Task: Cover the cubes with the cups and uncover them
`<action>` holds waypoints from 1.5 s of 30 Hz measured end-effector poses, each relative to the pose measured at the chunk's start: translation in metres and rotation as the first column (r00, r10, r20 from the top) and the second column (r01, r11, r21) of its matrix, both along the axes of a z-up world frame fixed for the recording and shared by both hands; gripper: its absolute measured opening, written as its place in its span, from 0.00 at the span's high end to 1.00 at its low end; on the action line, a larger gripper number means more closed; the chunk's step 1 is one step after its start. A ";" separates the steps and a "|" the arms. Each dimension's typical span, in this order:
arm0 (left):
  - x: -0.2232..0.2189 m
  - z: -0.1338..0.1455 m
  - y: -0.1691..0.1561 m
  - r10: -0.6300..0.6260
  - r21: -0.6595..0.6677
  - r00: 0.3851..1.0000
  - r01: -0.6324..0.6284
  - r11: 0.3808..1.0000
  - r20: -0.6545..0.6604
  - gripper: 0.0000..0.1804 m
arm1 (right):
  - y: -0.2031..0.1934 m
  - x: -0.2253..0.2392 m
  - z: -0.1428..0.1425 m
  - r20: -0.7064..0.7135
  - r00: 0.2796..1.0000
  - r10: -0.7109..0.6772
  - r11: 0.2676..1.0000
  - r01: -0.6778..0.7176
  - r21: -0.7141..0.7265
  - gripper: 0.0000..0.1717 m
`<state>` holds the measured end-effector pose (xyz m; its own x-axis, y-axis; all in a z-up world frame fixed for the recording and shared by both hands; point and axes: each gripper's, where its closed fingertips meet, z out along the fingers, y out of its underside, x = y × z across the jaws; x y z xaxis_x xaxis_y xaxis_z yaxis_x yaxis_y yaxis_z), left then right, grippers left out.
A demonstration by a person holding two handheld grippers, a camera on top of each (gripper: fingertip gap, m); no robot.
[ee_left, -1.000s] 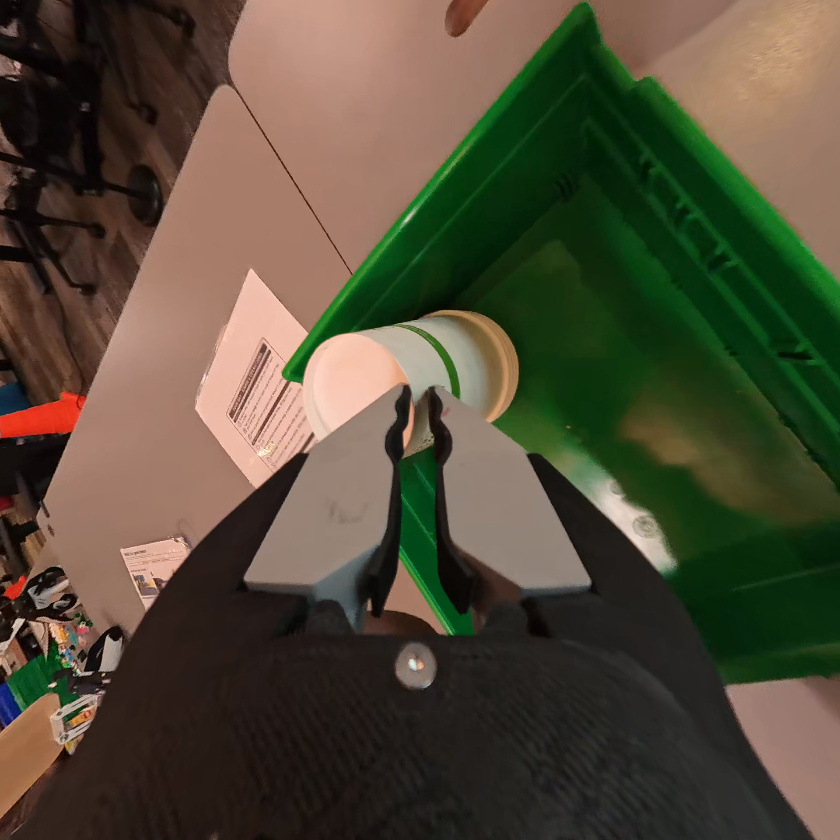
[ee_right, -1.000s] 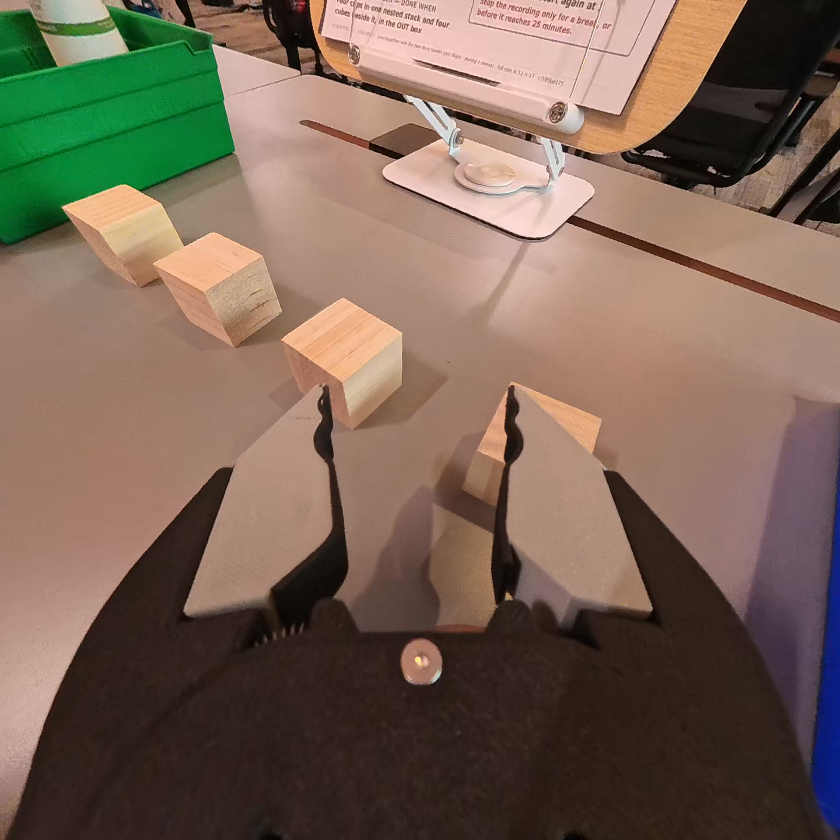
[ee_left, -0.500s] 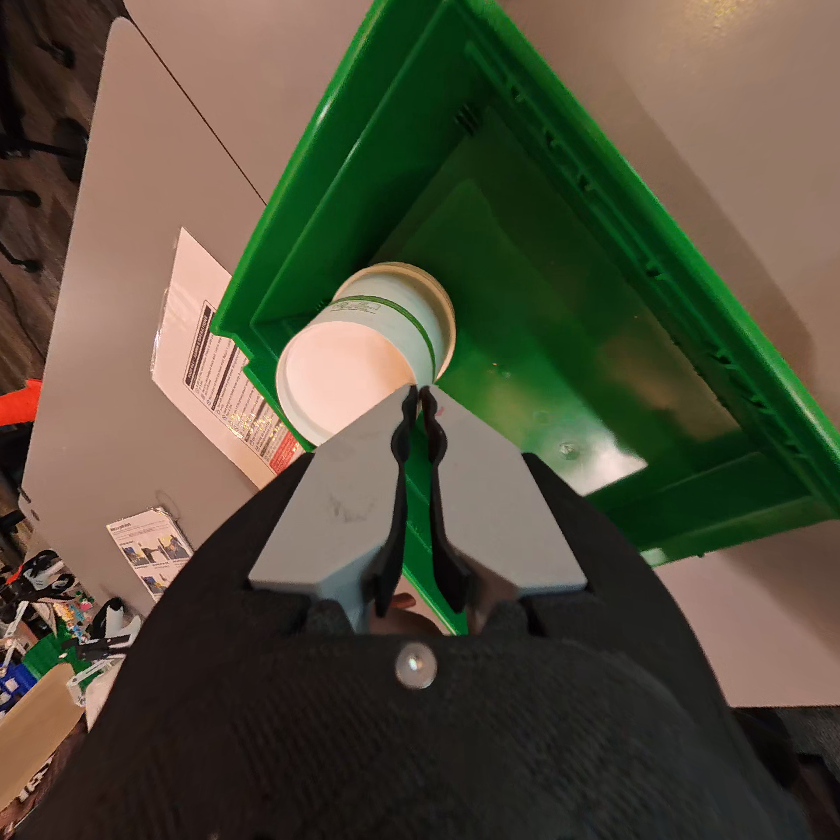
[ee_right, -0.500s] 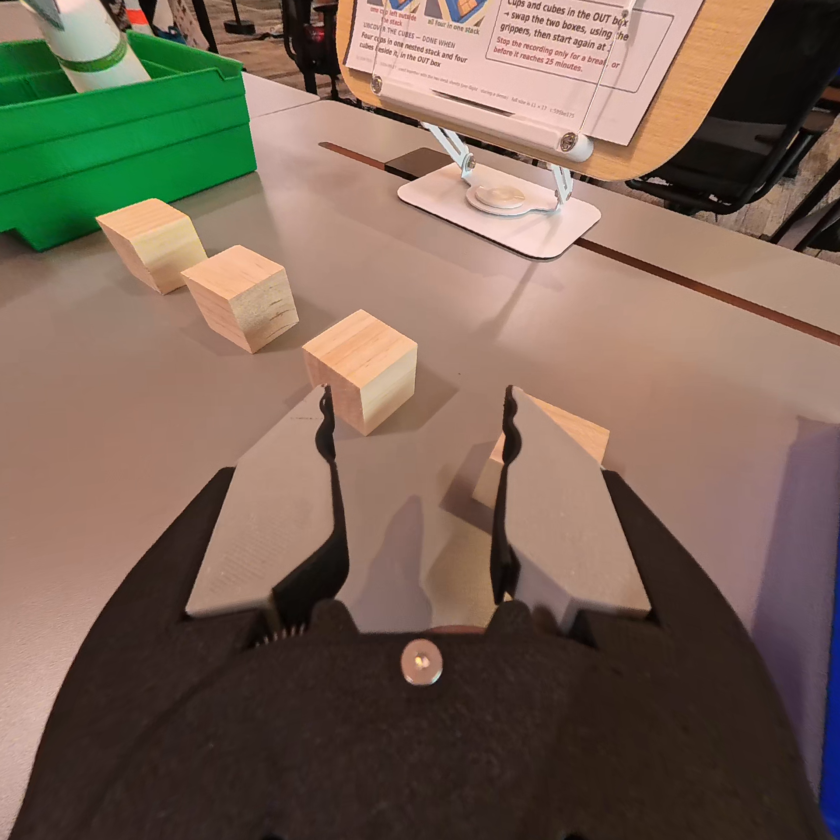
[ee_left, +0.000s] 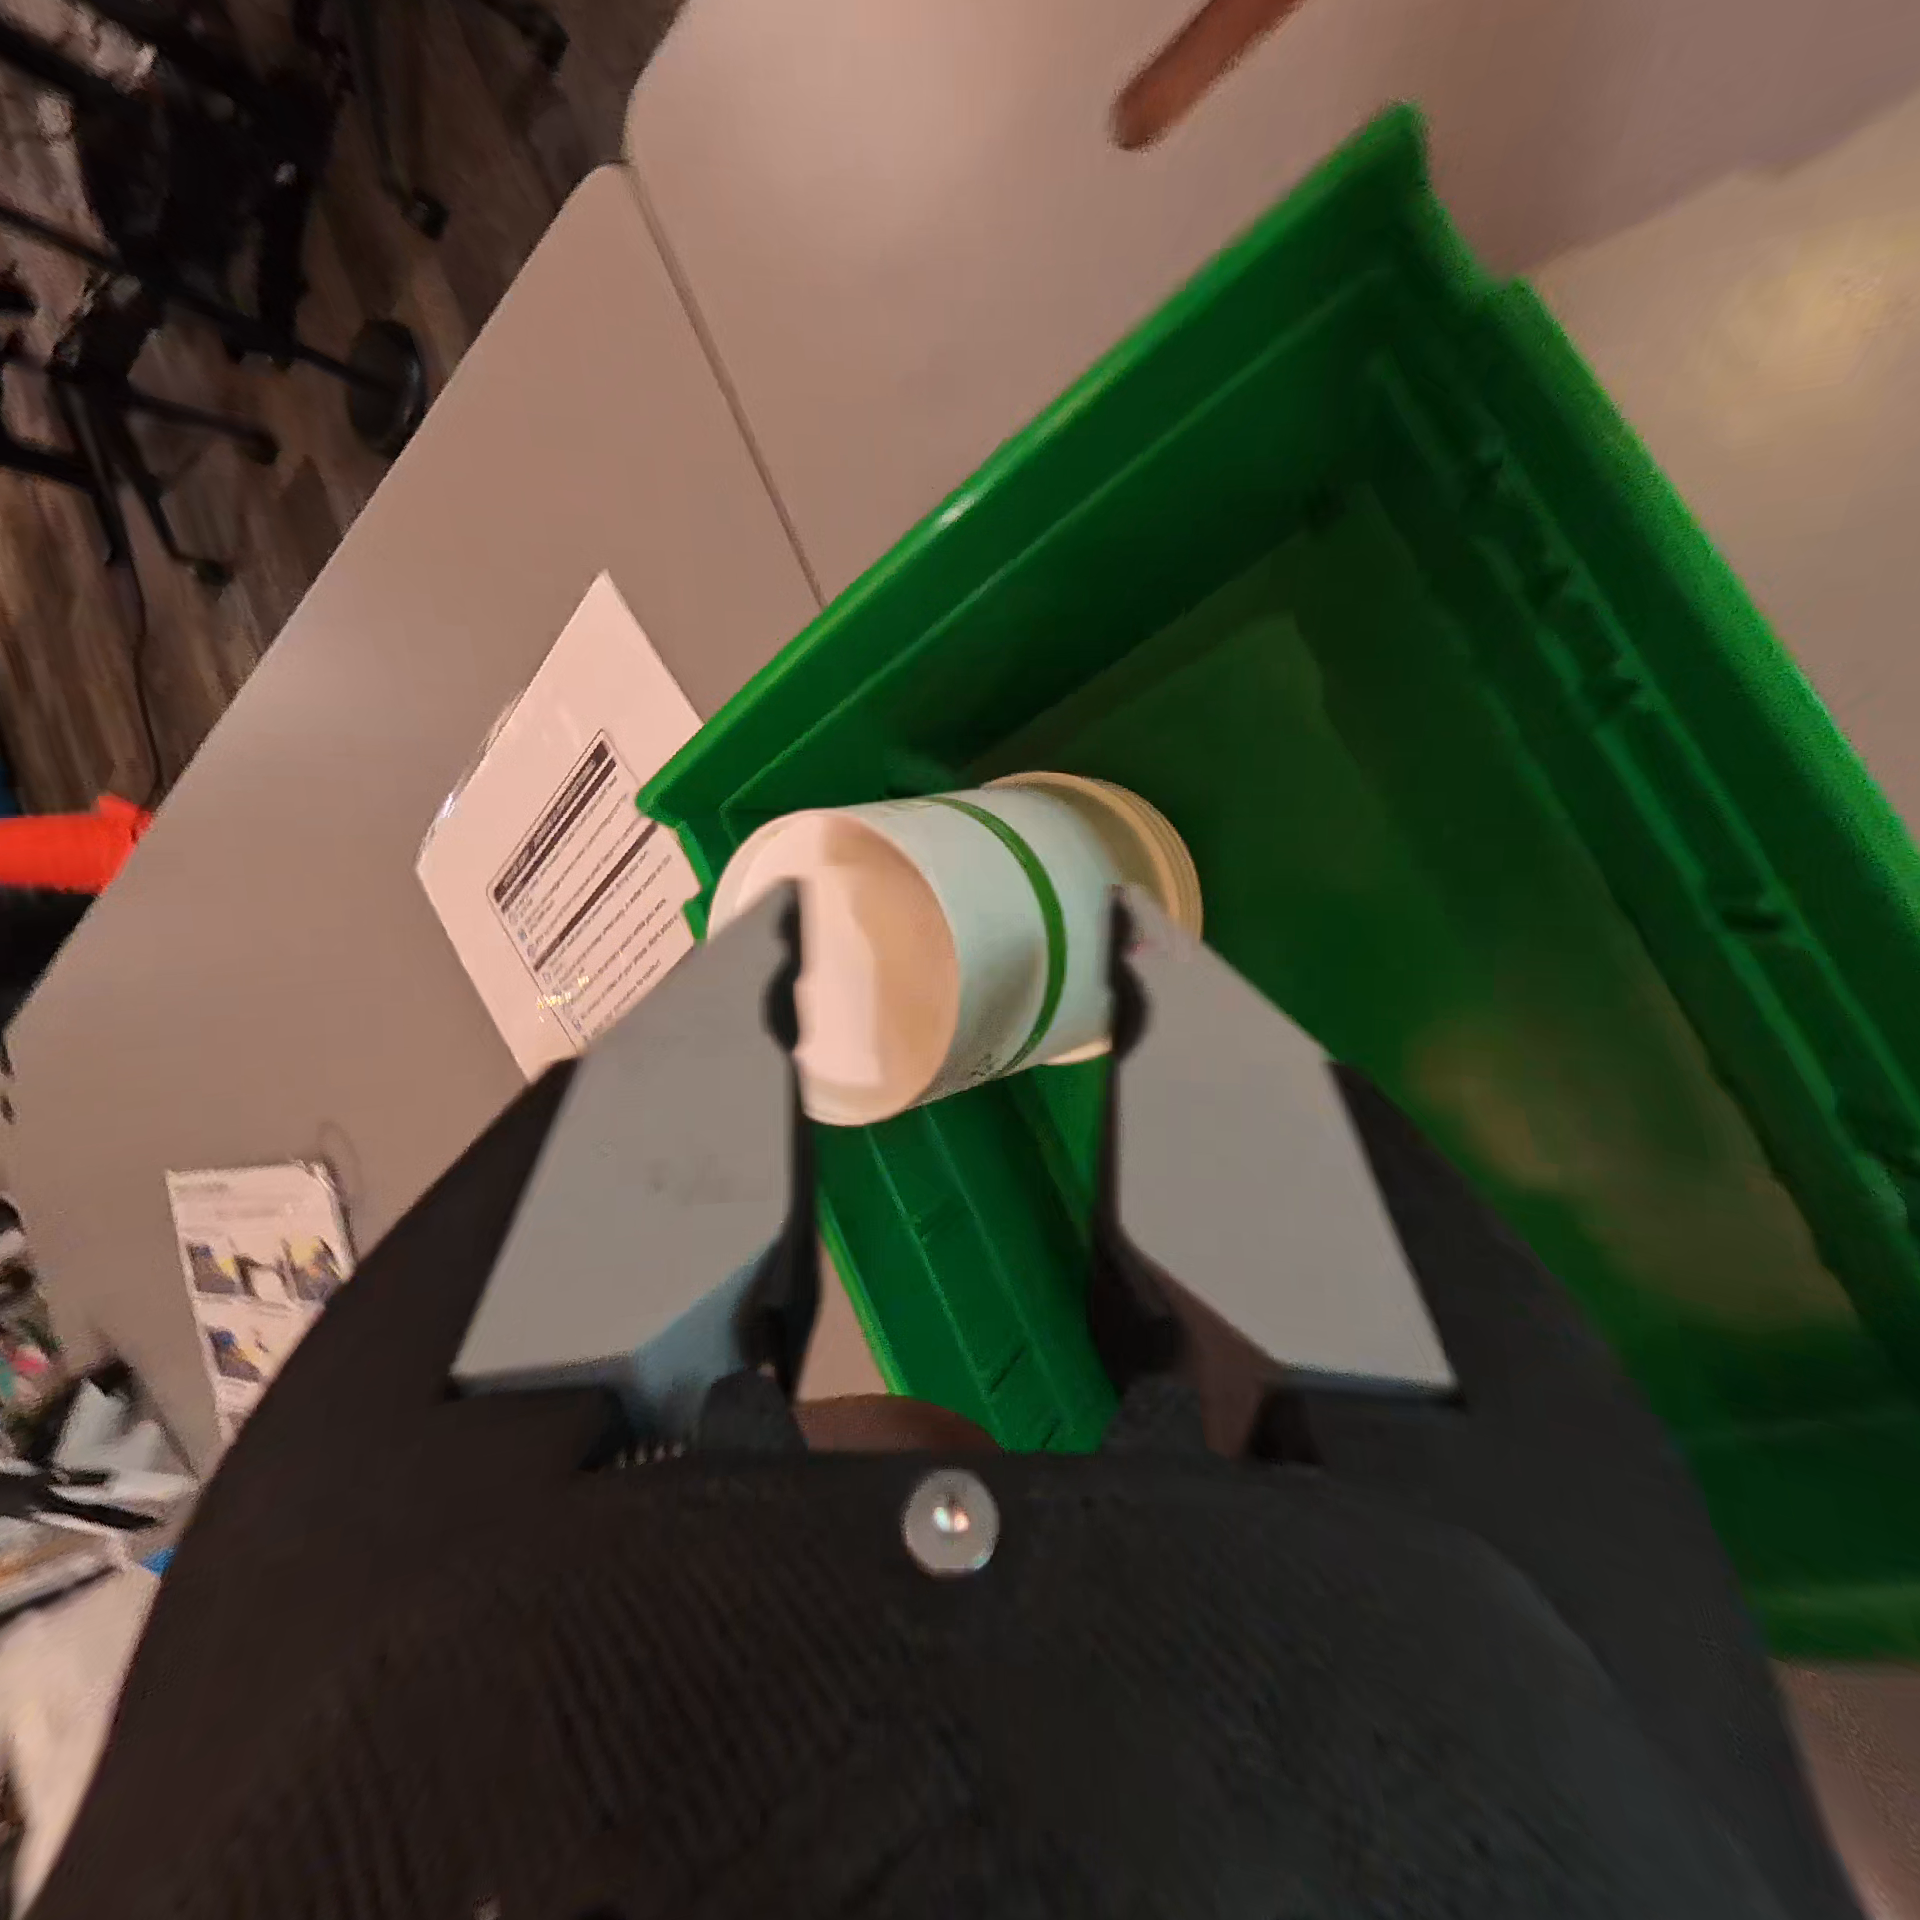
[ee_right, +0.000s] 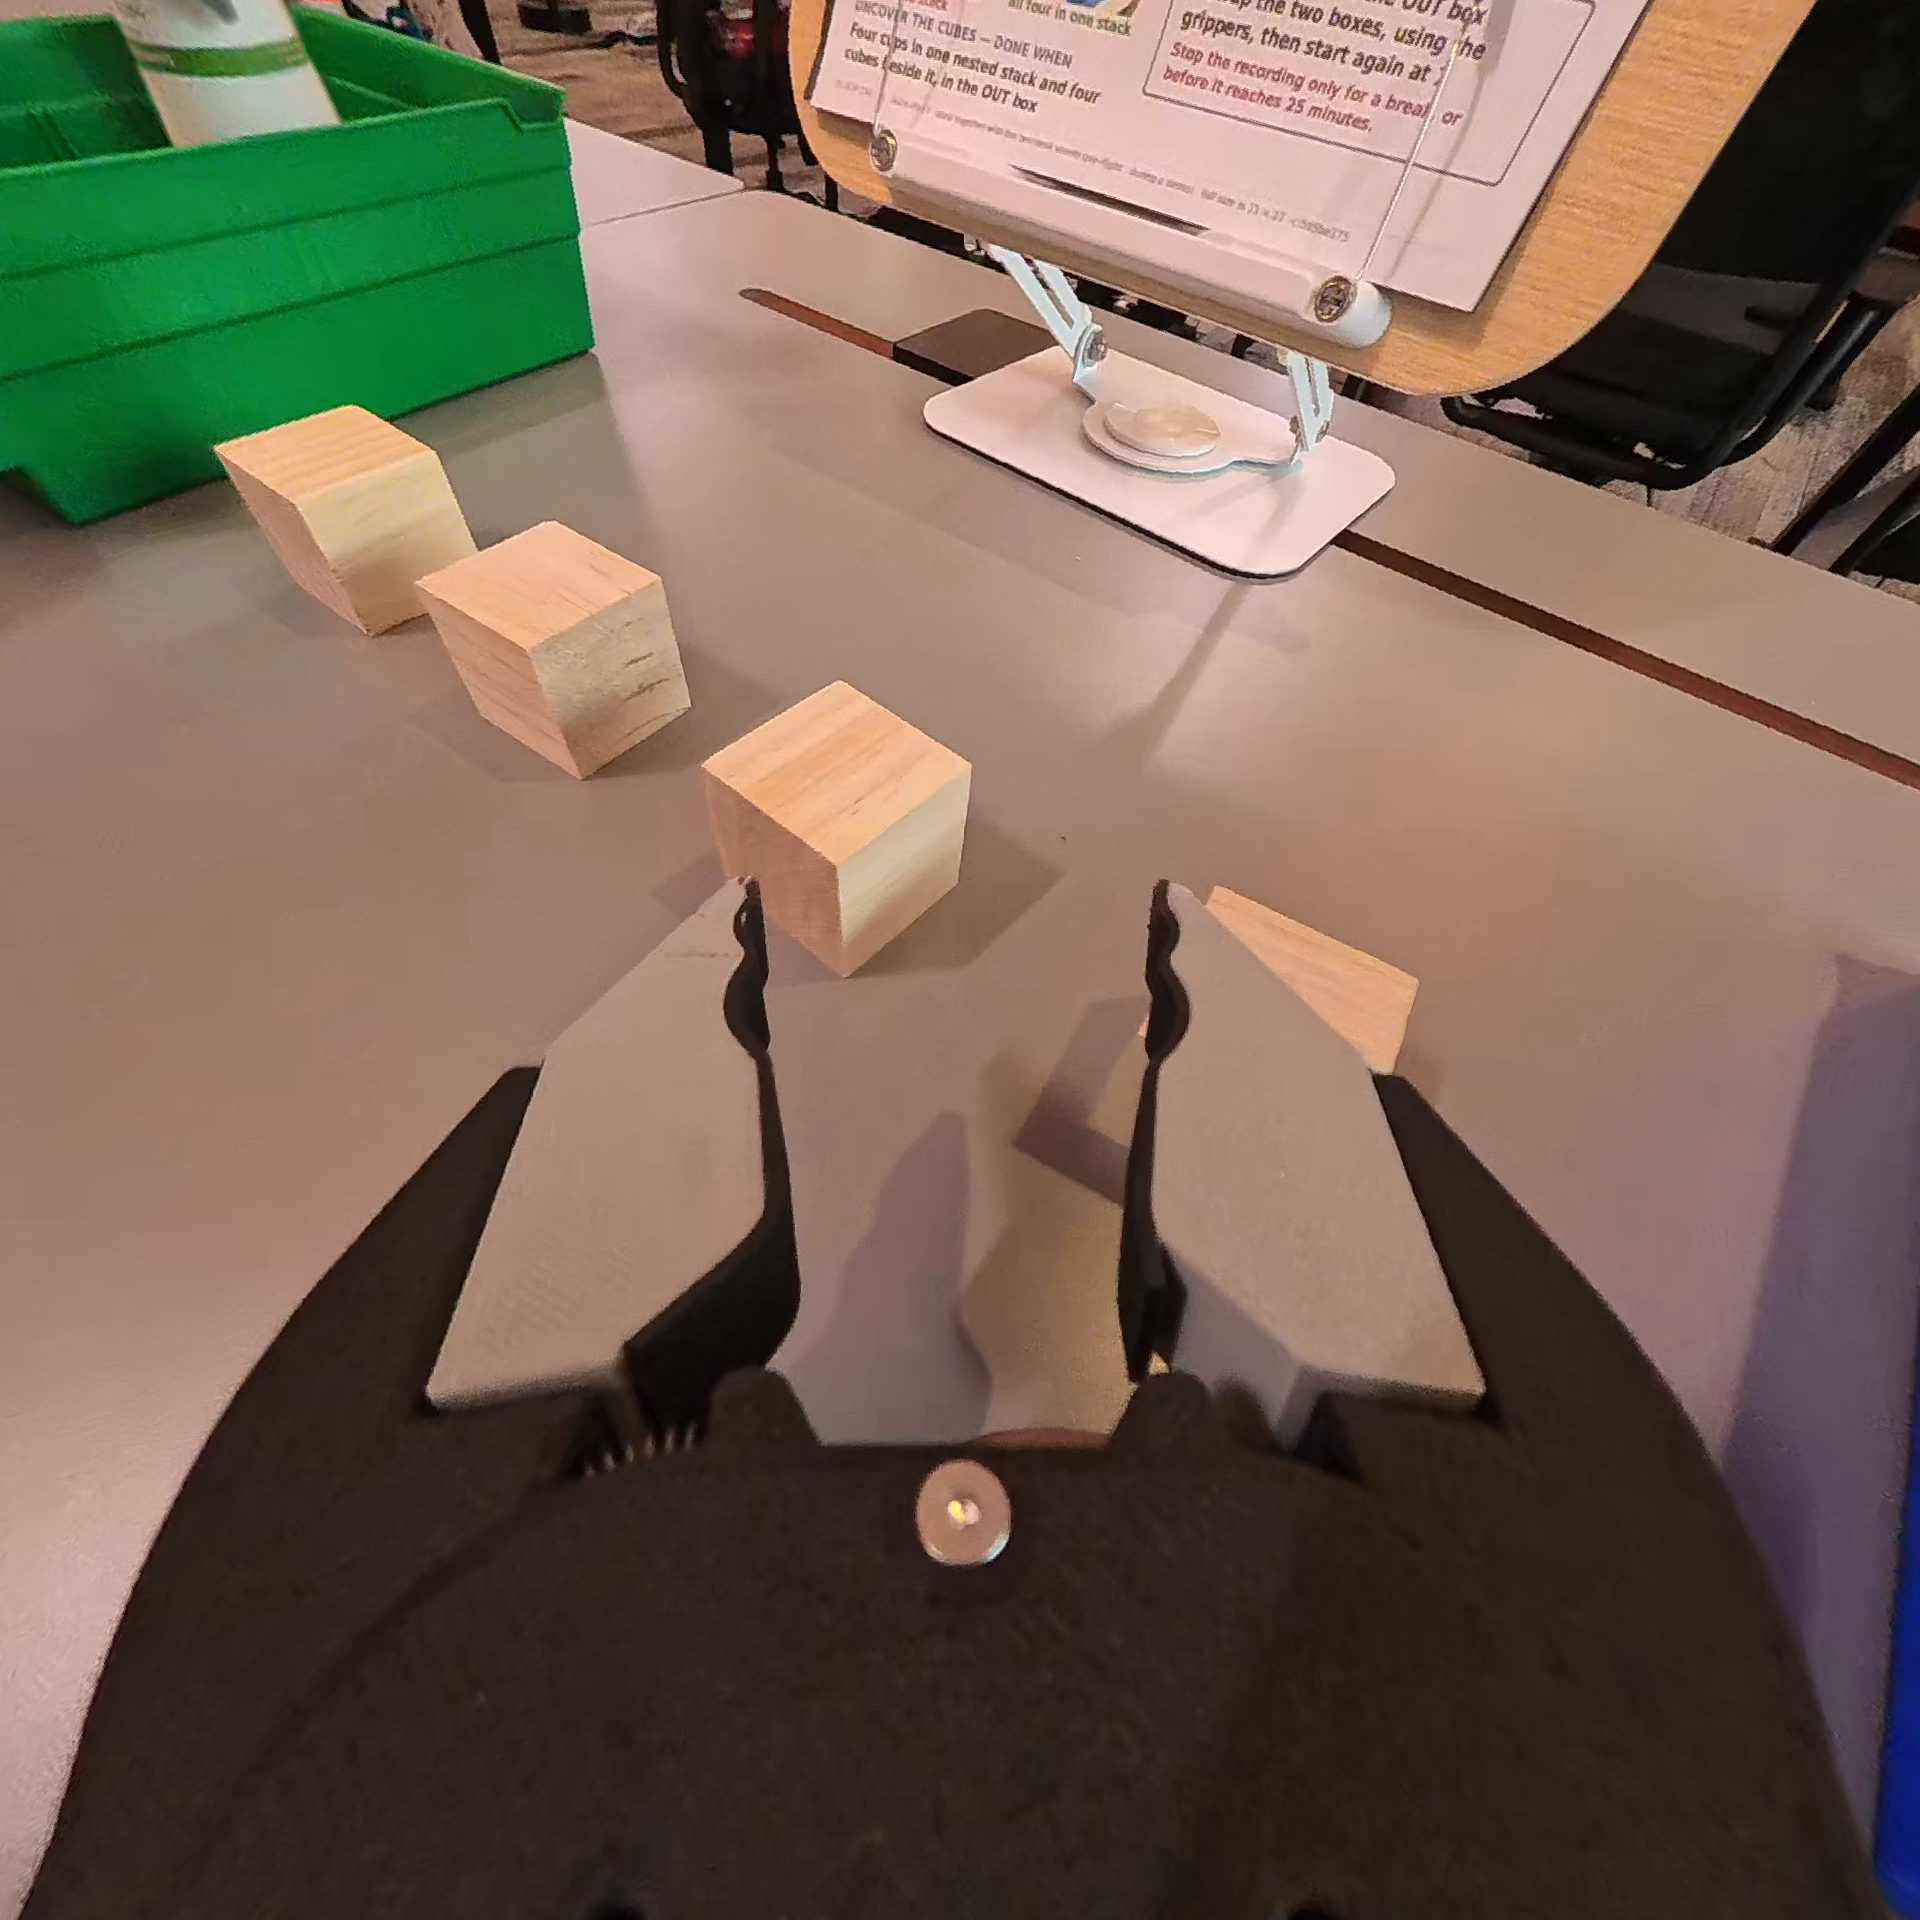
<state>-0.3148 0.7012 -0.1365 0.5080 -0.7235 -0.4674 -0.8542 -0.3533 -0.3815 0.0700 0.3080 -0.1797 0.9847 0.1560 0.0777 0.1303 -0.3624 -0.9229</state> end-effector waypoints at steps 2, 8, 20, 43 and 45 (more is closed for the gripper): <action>-0.003 -0.001 0.009 0.117 0.018 0.989 -0.120 0.993 0.095 0.45 | 0.000 -0.001 0.001 0.004 1.000 0.004 1.000 -0.004 0.003 0.58; -0.010 -0.008 0.030 0.323 -0.010 0.882 -0.340 0.940 0.344 0.53 | -0.001 -0.004 0.003 0.004 1.000 0.013 1.000 -0.013 0.011 0.58; -0.027 -0.007 0.038 0.382 0.013 0.854 -0.413 0.911 0.354 0.53 | -0.003 -0.002 0.007 0.001 1.000 0.008 0.999 -0.008 0.031 0.59; -0.016 -0.017 0.028 0.344 -0.020 0.780 -0.392 0.920 0.523 0.58 | -0.005 -0.008 0.010 0.010 1.000 0.028 0.999 -0.028 0.041 0.59; -0.014 -0.019 0.023 0.345 -0.051 0.793 -0.371 0.927 0.502 0.58 | -0.005 -0.008 0.010 0.010 1.000 0.028 0.999 -0.028 0.042 0.59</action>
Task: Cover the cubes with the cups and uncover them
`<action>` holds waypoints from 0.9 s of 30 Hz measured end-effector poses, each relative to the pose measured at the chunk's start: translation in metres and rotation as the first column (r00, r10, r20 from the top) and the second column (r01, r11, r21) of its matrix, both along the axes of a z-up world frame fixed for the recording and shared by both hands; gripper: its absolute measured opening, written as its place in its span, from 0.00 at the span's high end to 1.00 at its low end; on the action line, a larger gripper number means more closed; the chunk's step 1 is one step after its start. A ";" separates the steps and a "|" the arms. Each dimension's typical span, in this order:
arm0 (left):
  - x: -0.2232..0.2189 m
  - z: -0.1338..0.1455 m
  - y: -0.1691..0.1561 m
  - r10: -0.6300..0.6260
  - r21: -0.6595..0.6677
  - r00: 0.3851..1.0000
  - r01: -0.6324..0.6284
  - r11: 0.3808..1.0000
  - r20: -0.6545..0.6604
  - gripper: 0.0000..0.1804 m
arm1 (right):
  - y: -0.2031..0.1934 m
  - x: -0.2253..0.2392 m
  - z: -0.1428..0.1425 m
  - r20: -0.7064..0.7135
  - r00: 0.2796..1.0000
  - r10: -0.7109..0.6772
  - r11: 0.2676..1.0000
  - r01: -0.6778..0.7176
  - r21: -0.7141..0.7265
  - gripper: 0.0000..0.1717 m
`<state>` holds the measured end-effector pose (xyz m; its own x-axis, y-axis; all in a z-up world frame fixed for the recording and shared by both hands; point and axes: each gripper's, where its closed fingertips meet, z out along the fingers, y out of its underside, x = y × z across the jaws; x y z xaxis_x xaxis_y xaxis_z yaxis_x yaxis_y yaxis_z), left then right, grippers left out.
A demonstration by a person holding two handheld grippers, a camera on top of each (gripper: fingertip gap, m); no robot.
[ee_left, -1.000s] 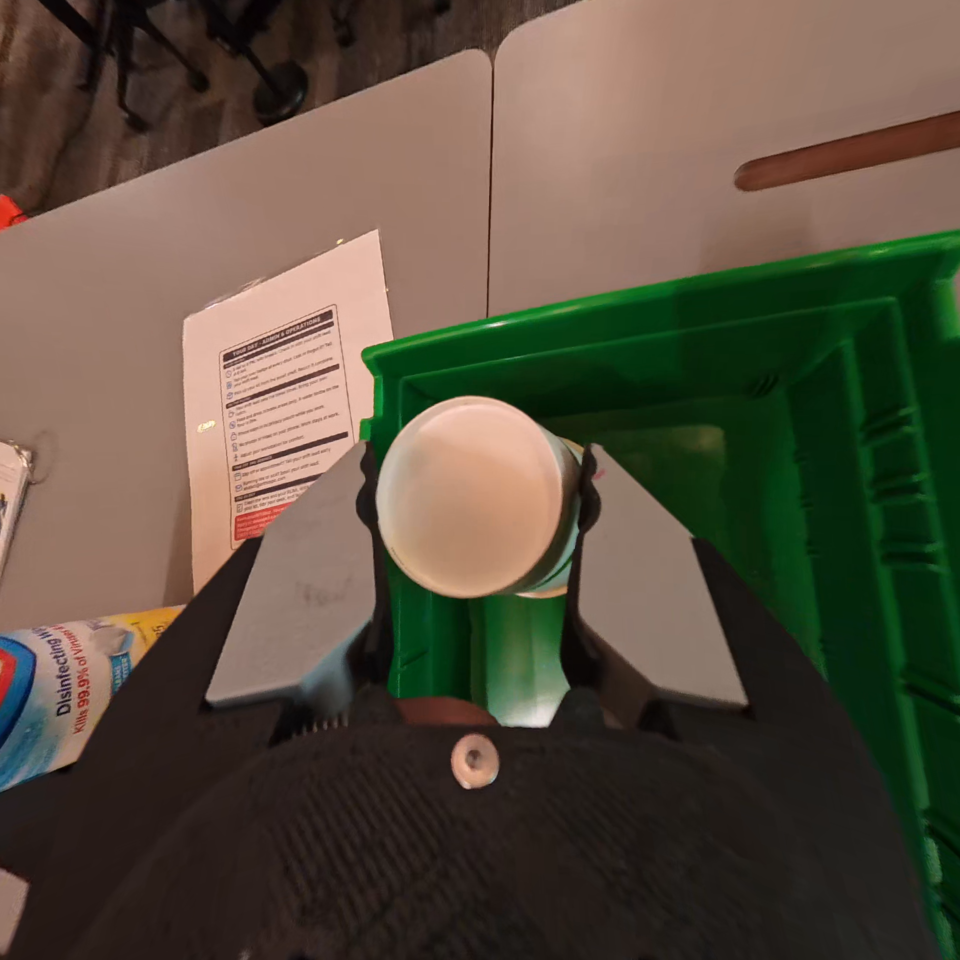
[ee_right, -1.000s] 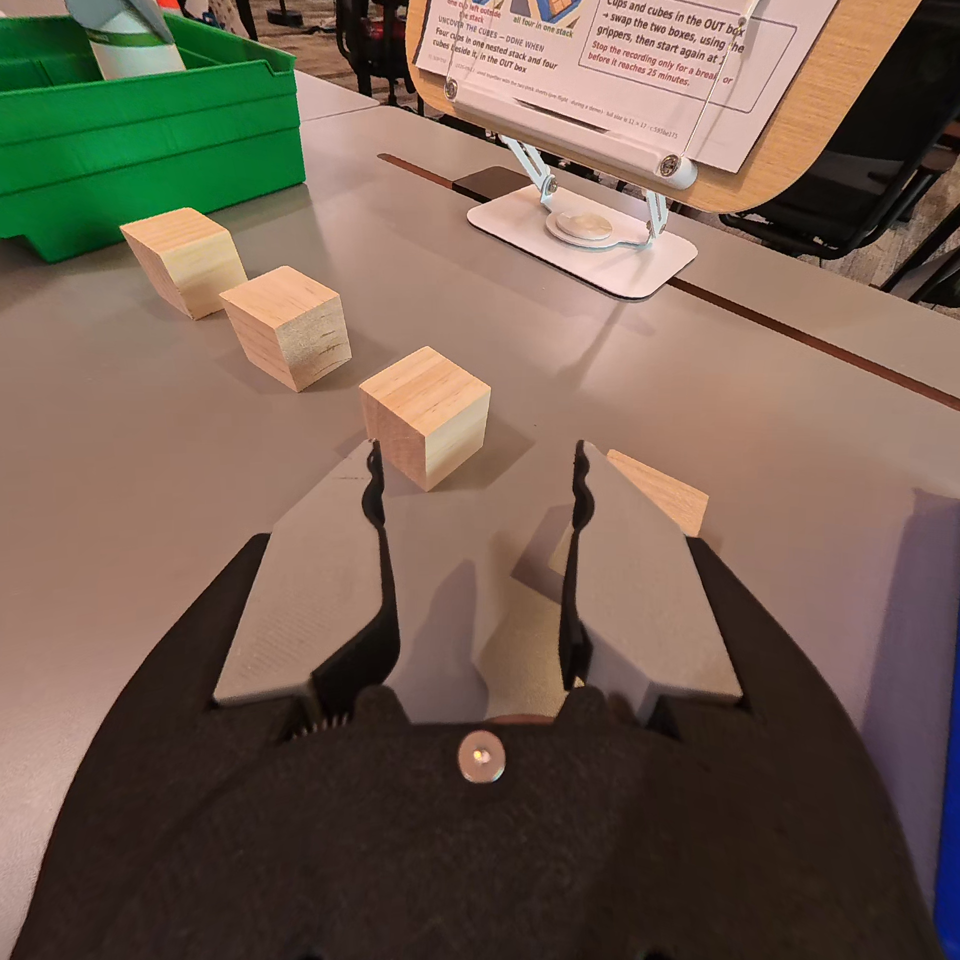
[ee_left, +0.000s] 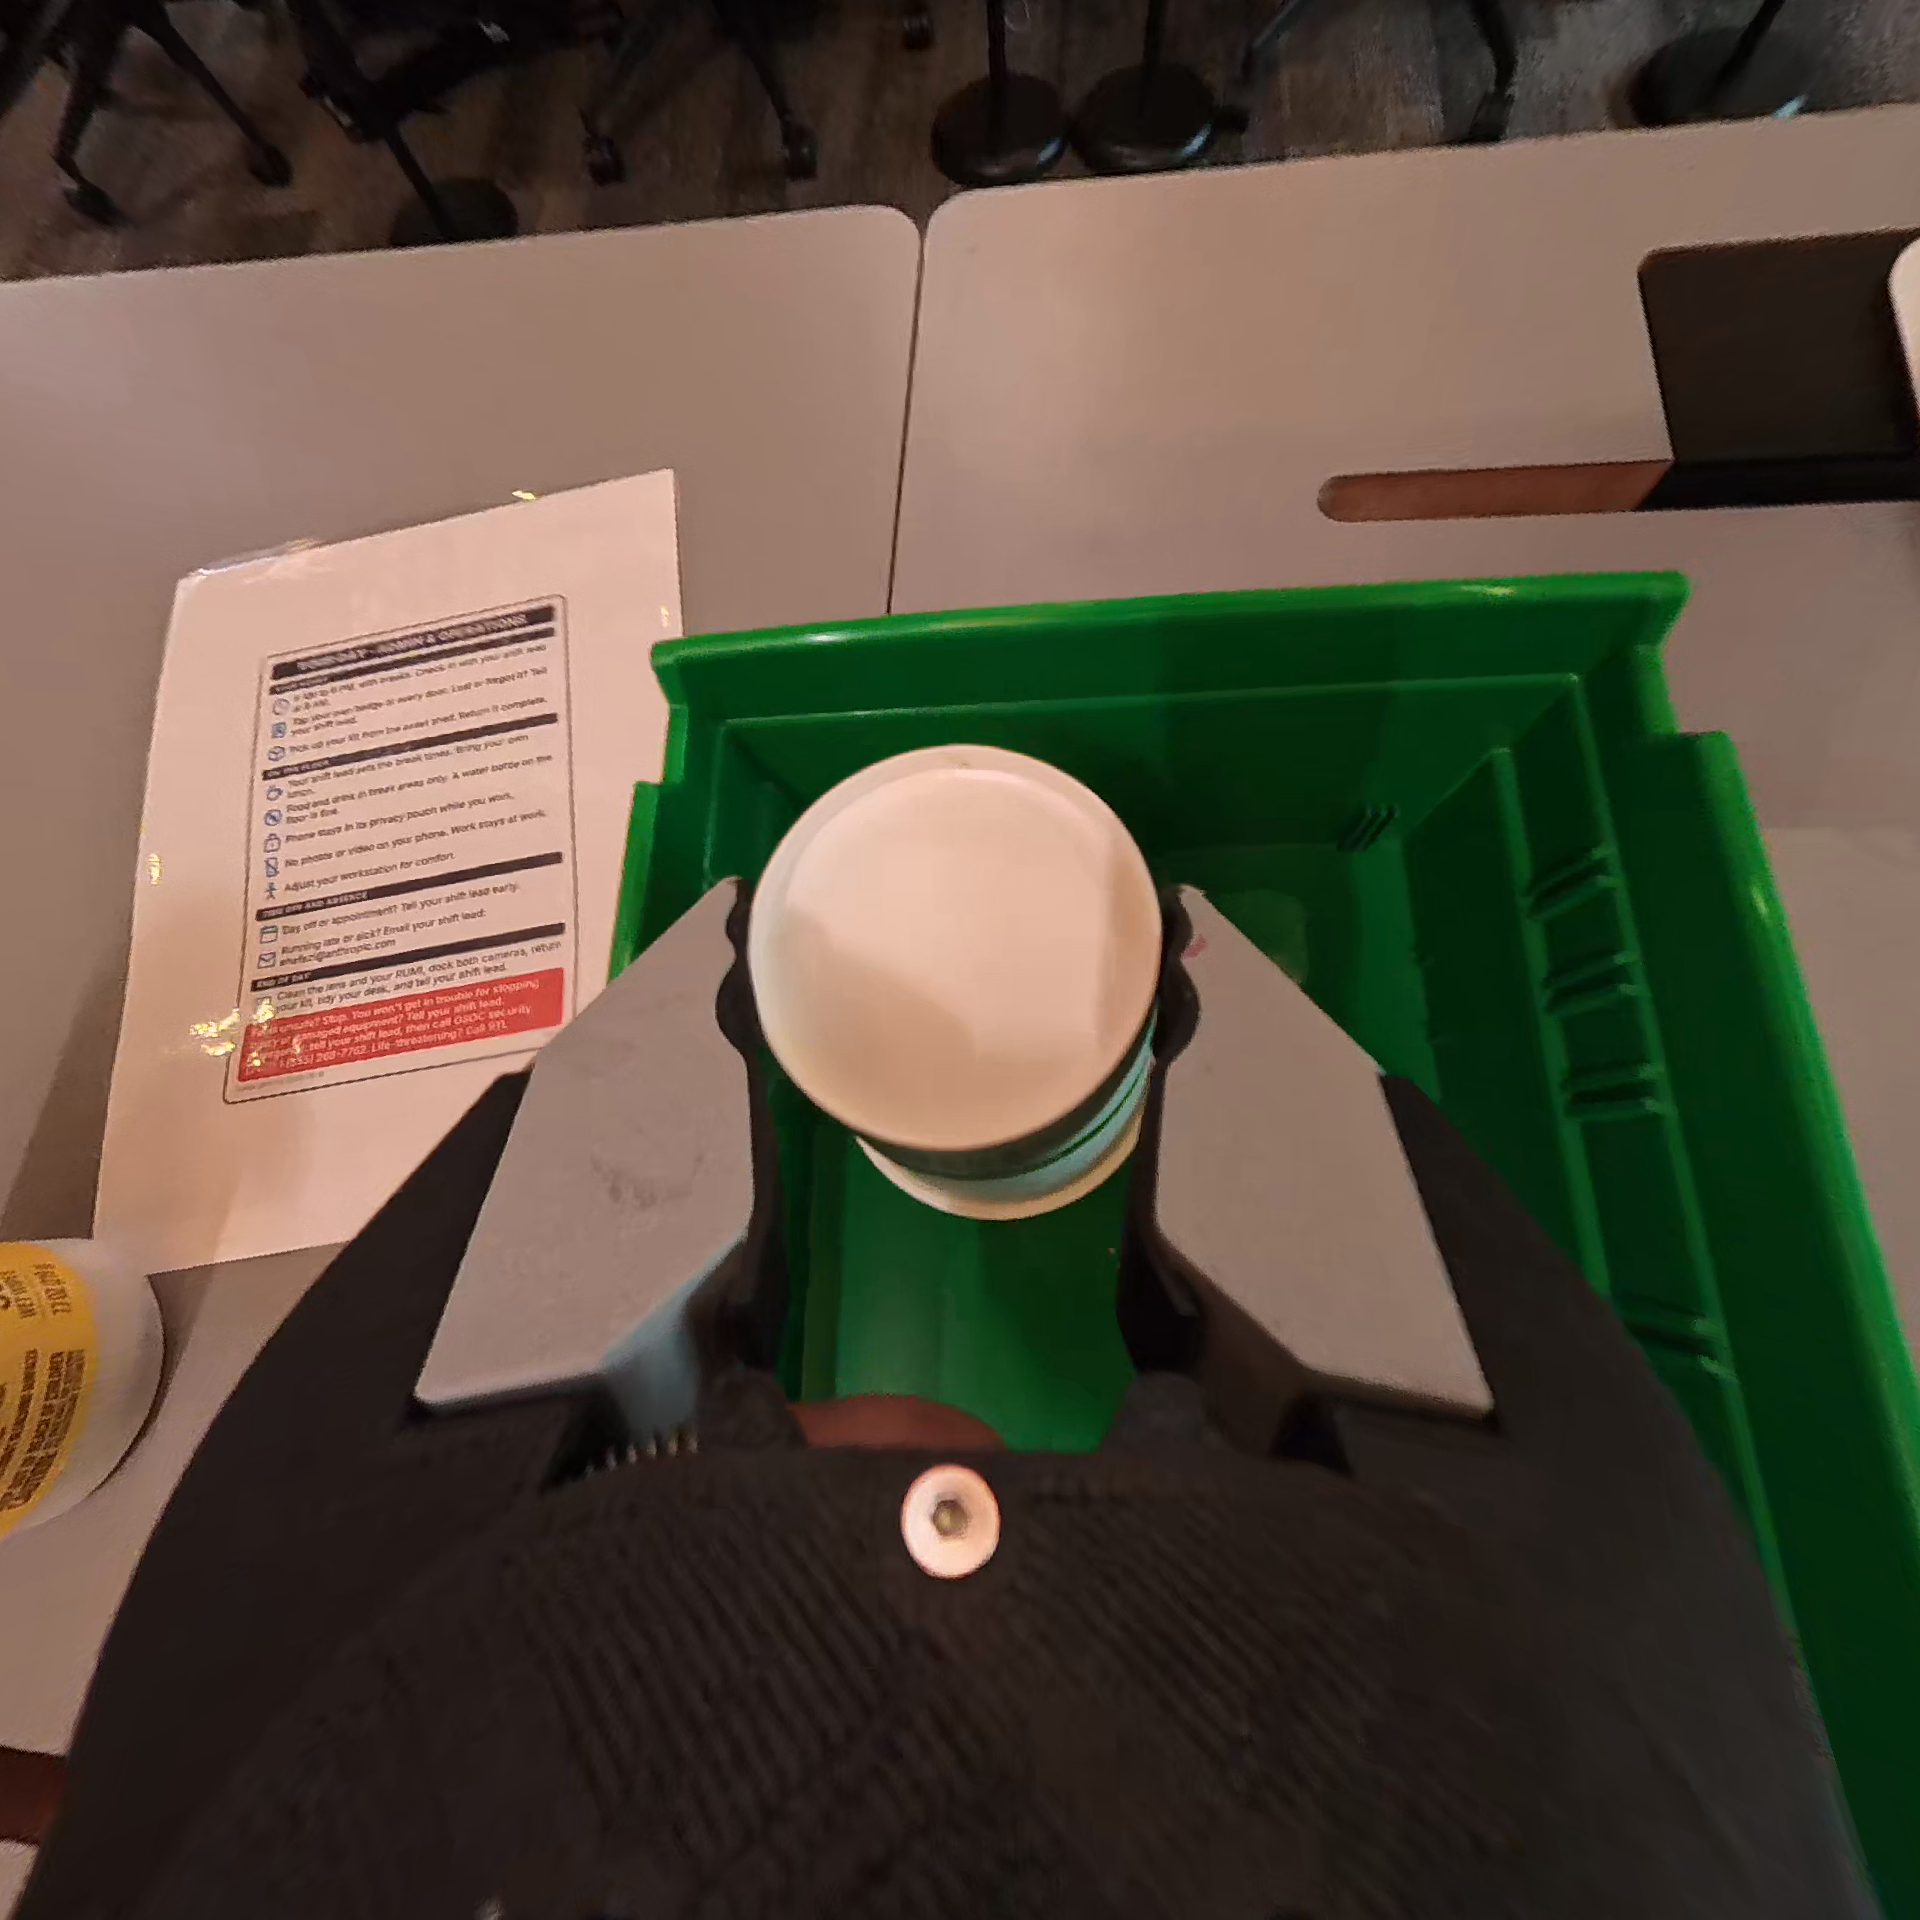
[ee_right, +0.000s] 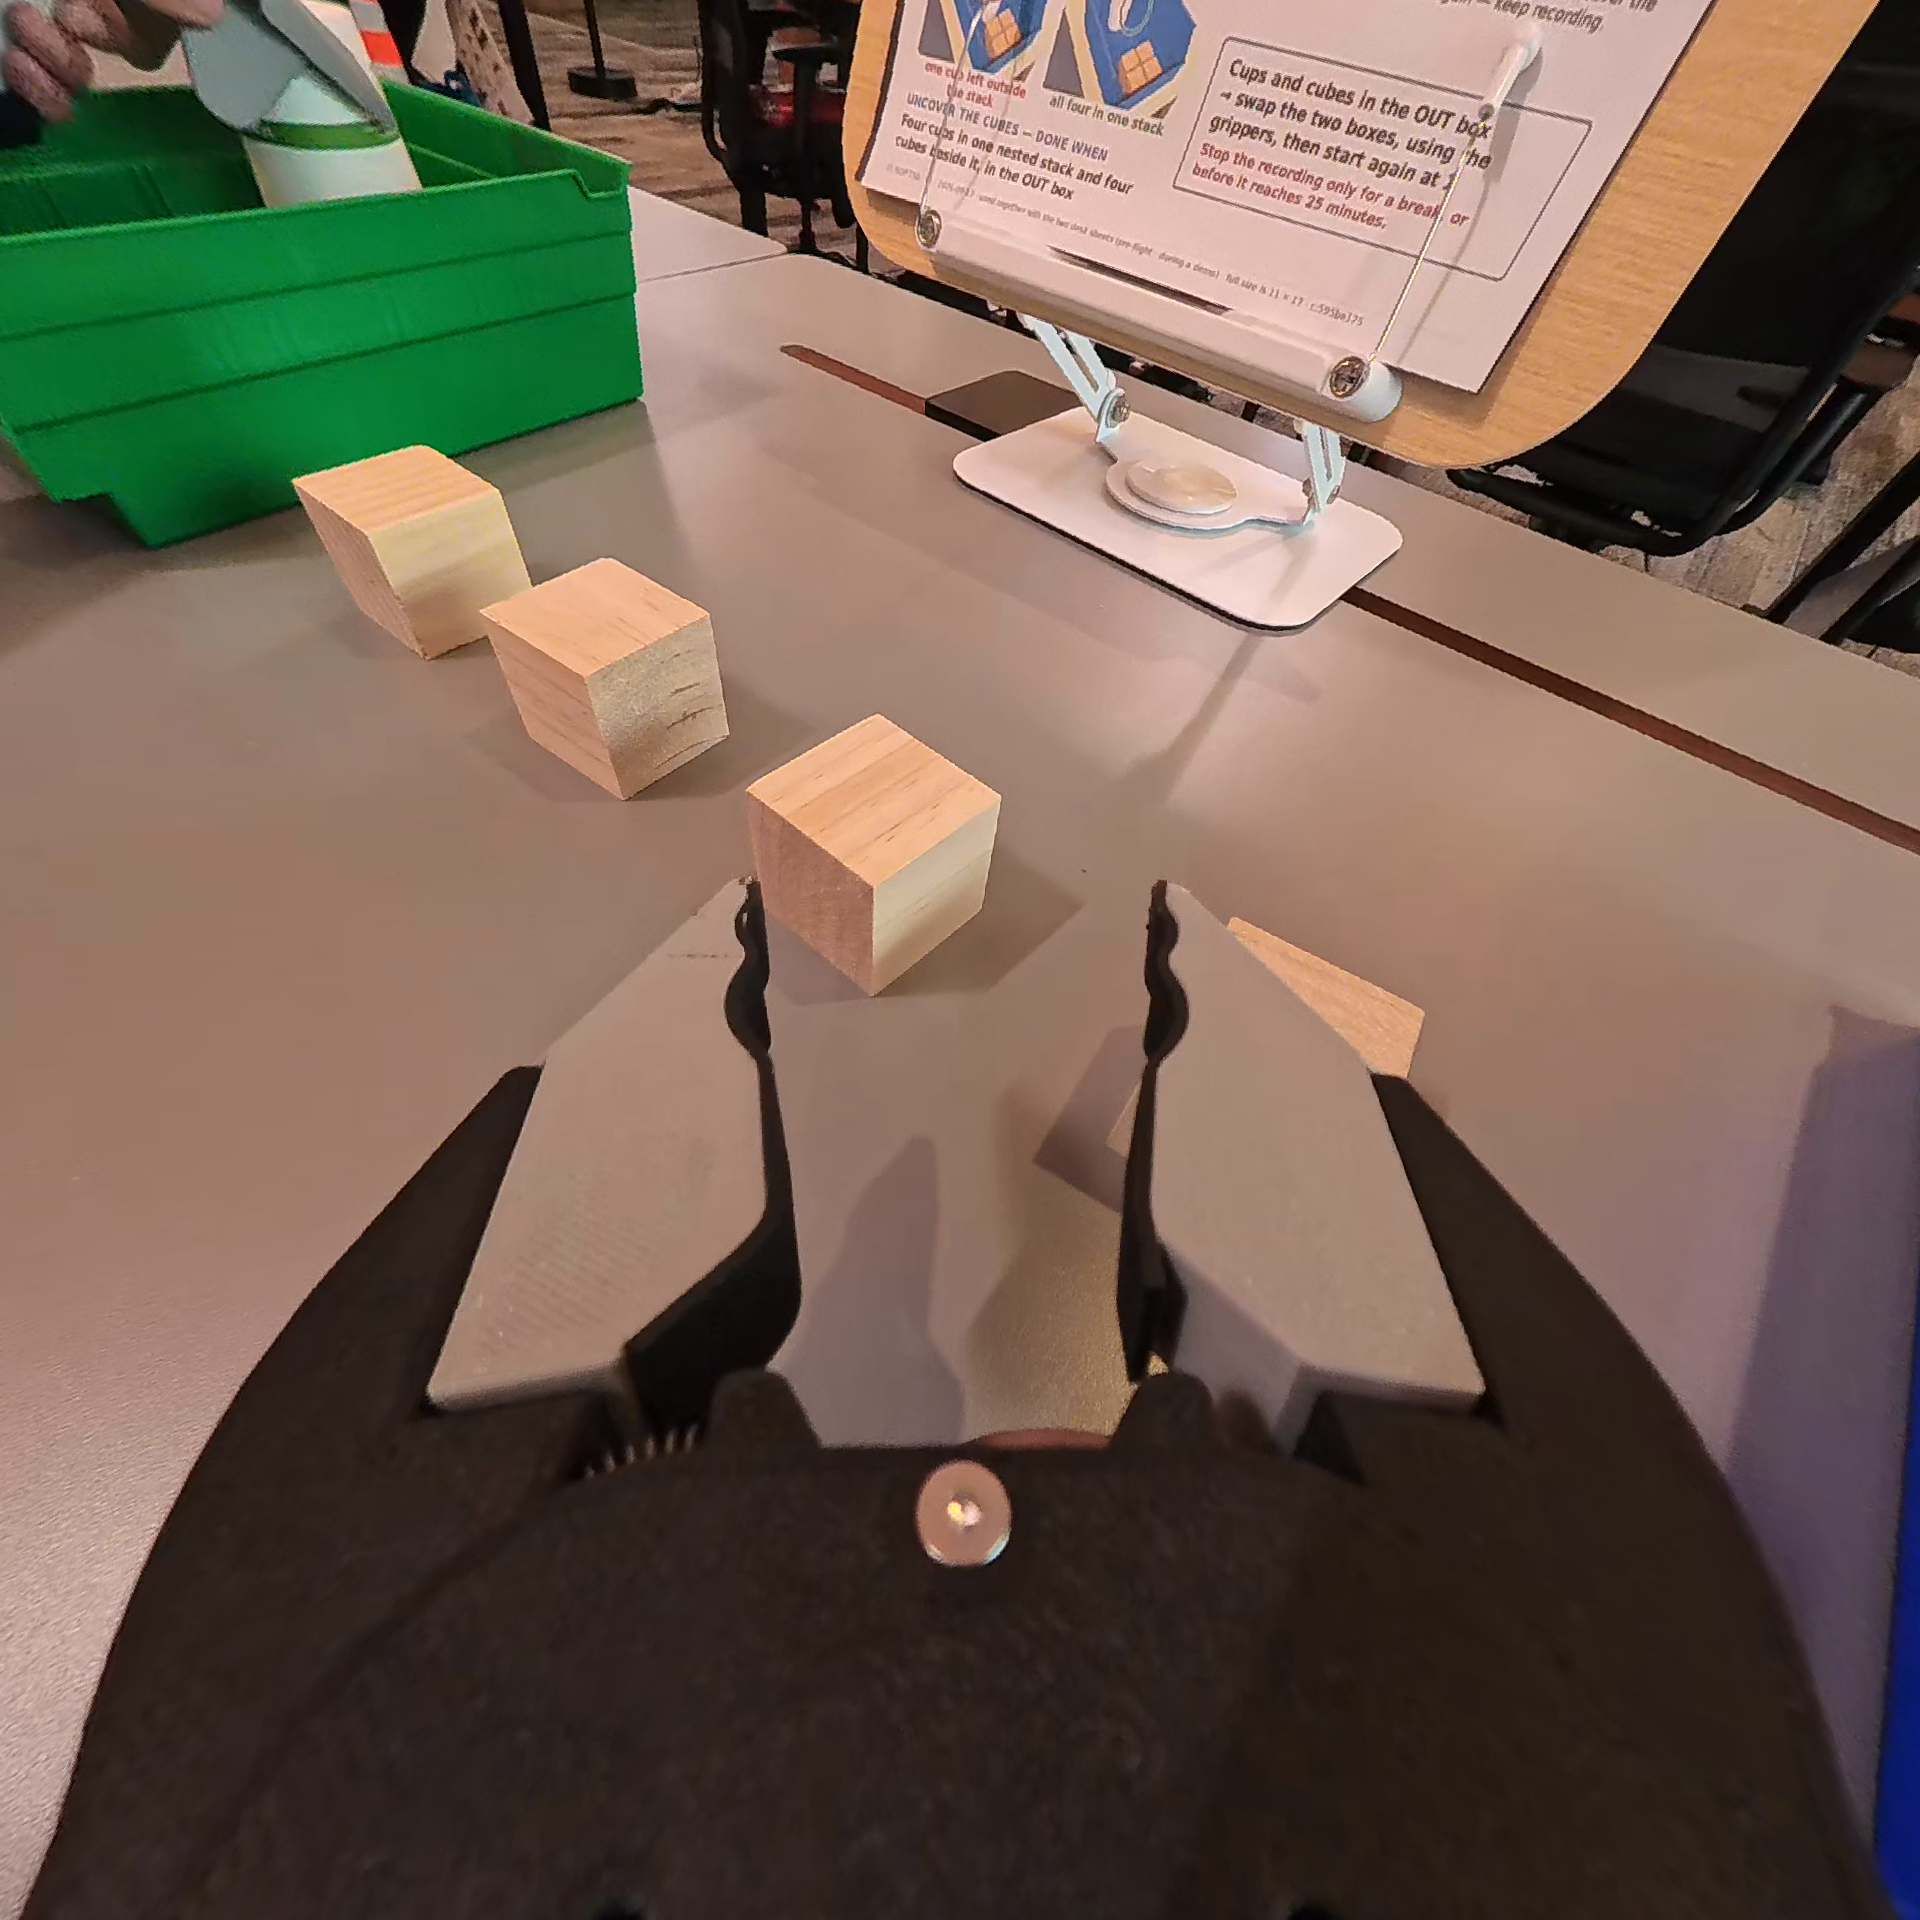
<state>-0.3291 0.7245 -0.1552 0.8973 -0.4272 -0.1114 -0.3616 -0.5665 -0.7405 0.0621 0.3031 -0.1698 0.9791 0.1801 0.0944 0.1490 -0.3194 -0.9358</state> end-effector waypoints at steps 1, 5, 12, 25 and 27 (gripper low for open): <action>0.001 0.000 -0.002 -0.009 -0.016 1.000 0.009 1.000 -0.004 0.58 | 0.000 0.000 0.000 -0.002 1.000 0.001 1.000 -0.001 0.000 0.59; 0.002 -0.001 -0.005 -0.029 -0.053 0.999 0.029 0.998 -0.015 0.58 | -0.001 -0.001 0.001 -0.005 1.000 0.003 1.000 -0.003 0.006 0.59; 0.001 -0.002 -0.018 -0.113 -0.170 0.991 0.100 0.980 -0.069 0.58 | -0.004 0.001 -0.005 -0.018 1.000 0.004 1.000 -0.004 -0.010 0.59; -0.007 -0.005 -0.067 -0.262 -0.310 0.957 0.213 0.926 -0.123 0.58 | -0.003 -0.004 -0.005 -0.022 1.000 0.016 1.000 -0.016 -0.011 0.59; -0.007 -0.006 -0.075 -0.280 -0.316 0.950 0.227 0.921 -0.135 0.58 | -0.003 -0.005 -0.006 -0.024 1.000 0.019 1.000 -0.019 -0.013 0.59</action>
